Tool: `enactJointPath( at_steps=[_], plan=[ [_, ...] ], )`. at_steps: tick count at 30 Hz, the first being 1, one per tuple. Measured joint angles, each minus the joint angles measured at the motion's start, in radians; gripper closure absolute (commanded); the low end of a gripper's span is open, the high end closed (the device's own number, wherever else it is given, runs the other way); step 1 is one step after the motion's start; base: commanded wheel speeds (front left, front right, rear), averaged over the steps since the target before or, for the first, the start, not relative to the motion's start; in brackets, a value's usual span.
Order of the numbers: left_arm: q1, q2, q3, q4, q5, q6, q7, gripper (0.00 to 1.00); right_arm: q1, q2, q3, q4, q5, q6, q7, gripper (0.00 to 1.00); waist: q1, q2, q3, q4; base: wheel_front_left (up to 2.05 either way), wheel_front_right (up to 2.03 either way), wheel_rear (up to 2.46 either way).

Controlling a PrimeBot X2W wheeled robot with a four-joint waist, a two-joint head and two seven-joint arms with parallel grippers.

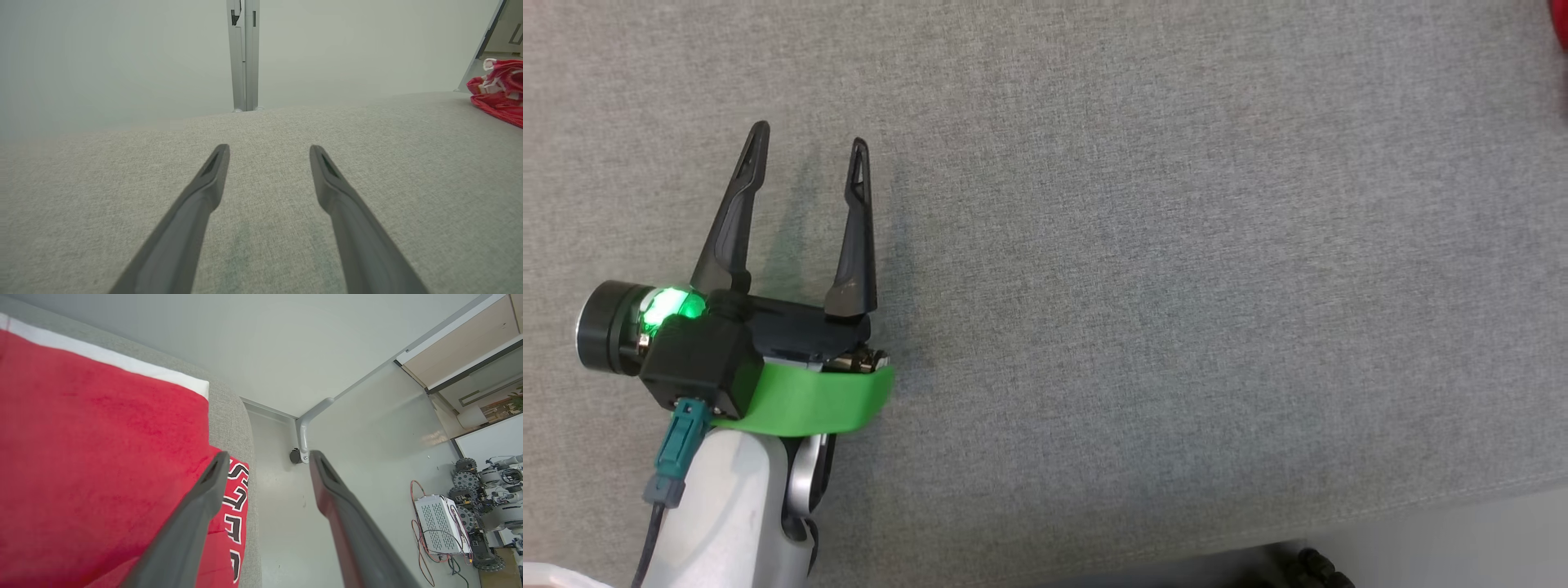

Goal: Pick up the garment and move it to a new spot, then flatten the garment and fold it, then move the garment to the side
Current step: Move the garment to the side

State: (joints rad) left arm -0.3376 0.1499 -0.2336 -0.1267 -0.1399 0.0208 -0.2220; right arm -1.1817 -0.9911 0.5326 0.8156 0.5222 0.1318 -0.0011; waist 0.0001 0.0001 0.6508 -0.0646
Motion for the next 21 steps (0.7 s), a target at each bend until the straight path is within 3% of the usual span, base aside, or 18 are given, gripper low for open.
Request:
enactJointPath(
  at_steps=[8, 14, 21],
  plan=[
    [0.051, 0.002, 0.023, 0.061, -0.036, 0.010, -0.023, 0.00, 0.006, 0.080, 0.012, 0.015, -0.017, 0.000, -0.158, 0.00, -0.0001, 0.0000, -0.089, 0.004, 0.00, 0.00, 0.00],
    [0.126, 0.001, 0.045, 0.098, -0.060, 0.019, -0.034, 0.00, 0.071, 0.185, 0.013, -0.035, -0.009, 0.000, -0.237, 0.00, -0.0001, 0.0000, -0.189, 0.015, 0.00, 0.00, 0.00],
    [0.213, 0.002, 0.070, 0.118, -0.088, 0.025, -0.036, 0.00, 0.220, 0.327, -0.018, -0.138, -0.042, 0.000, -0.258, 0.00, -0.0002, -0.0001, -0.309, 0.035, 0.00, 0.00, 0.00]
  ],
)
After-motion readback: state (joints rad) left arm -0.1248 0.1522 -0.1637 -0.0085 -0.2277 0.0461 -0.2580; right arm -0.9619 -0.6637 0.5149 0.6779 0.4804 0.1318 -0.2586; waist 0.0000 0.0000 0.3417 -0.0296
